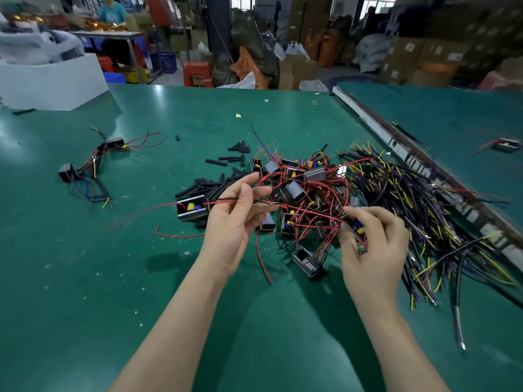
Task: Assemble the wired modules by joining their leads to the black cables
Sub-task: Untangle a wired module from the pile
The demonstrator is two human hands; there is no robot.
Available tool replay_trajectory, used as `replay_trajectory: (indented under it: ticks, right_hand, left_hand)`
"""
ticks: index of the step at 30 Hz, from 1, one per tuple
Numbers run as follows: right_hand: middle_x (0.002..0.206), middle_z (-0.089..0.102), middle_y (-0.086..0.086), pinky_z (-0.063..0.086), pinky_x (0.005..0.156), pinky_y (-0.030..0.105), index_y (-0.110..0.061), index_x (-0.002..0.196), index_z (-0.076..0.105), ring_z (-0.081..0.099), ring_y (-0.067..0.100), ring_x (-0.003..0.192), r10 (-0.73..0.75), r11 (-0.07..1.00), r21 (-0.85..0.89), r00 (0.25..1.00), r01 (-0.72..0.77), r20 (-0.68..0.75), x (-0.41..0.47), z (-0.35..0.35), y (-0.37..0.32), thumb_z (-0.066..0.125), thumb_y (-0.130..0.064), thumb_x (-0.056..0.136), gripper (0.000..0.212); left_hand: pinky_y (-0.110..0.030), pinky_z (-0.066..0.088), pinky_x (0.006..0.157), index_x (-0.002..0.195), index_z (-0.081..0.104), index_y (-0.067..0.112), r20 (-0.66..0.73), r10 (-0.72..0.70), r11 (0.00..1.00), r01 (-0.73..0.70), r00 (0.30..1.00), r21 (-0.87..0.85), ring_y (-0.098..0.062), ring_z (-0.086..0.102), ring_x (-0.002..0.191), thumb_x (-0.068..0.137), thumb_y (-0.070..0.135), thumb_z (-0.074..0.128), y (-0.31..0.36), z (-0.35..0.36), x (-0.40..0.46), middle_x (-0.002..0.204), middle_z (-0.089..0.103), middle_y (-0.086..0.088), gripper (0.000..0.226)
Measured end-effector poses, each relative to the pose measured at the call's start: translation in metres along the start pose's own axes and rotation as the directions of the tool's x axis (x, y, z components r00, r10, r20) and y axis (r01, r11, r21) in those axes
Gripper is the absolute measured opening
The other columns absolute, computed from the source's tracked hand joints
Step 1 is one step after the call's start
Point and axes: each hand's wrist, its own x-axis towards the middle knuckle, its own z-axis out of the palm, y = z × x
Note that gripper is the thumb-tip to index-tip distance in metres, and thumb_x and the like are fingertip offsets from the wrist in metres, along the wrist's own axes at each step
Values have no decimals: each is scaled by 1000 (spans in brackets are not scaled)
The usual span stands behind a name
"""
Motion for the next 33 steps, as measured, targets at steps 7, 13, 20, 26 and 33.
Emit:
replay_trajectory:
  ticks: [7, 13, 20, 26, 33]
  right_hand:
    - [112, 50, 10, 45, 85, 38, -15, 115, 66, 46, 23, 101, 48, 996, 80, 999, -48, -5, 1, -2, 7, 63, 9, 84, 39]
    - [104, 60, 2, 27, 84, 29, -20, 96, 73, 46, 28, 103, -12, 998, -67, 1000, 14, 27, -1, -2, 0, 62, -26, 83, 18]
    - [94, 65, -4, 27, 72, 29, -21, 95, 73, 48, 16, 94, -155, 983, -74, 976, 168, 154, 0, 3, -19, 59, -37, 87, 23]
    - [86, 66, 0, 46, 72, 38, -12, 96, 73, 58, 26, 81, -181, 980, 141, 916, 138, 358, 20, 16, -34, 61, -23, 92, 16]
    - [75, 56, -14, 35, 64, 13, -27, 86, 62, 50, -1, 68, 88, 922, 295, 878, -251, 471, 28, 18, -37, 57, -23, 96, 12]
  left_hand:
    - [-18, 51, 69, 99, 69, 36, 46, 26, 990, -32, 999, 135, -11, 70, 83, 86, 39, 53, -6, 2, -8, 96, 73, 4, 21]
    - [-17, 50, 68, 99, 71, 35, 41, 35, 986, -42, 999, 162, -10, 69, 85, 87, 37, 54, -8, 2, -9, 97, 73, 3, 21]
    - [-20, 52, 74, 101, 70, 38, 75, 32, 990, -41, 997, 134, -10, 69, 84, 86, 39, 57, -10, 1, -7, 101, 72, 4, 21]
    - [-19, 52, 68, 98, 70, 33, 88, 35, 994, -44, 995, 98, -10, 68, 75, 83, 40, 59, -12, 5, -8, 96, 72, 3, 20]
    - [-23, 49, 71, 108, 64, 39, -10, 138, 966, -133, 990, 224, -7, 64, 69, 83, 40, 61, -13, 1, -3, 87, 69, 12, 25]
